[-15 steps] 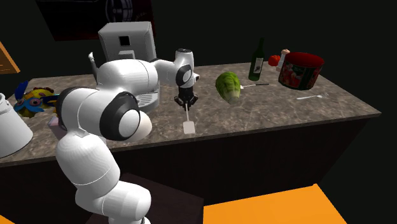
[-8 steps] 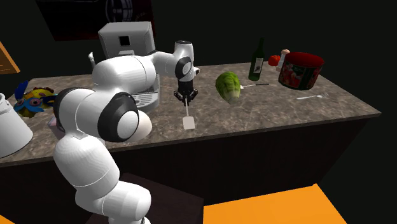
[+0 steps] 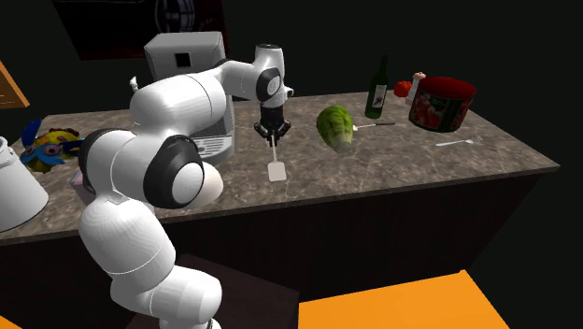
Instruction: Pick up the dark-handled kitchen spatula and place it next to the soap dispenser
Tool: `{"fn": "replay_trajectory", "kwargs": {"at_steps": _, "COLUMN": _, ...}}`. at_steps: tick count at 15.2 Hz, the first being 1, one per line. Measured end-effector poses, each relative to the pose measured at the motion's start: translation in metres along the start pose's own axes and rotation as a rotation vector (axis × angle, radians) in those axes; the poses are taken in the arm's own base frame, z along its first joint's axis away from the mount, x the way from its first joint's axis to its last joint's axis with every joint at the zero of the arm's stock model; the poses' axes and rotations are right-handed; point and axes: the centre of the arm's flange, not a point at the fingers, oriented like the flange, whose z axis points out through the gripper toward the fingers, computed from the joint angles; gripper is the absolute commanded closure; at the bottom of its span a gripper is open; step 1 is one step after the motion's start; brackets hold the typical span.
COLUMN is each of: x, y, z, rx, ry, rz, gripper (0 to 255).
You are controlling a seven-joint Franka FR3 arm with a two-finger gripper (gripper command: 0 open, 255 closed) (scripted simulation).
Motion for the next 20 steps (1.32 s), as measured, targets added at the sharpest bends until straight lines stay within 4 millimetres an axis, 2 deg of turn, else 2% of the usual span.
{"fn": "replay_trajectory", "kwargs": {"at_steps": 20, "x": 0.007, "y": 0.000, "z": -0.106, "rx": 0.000, "ry": 0.000, "rz": 0.000, "gripper": 255}}
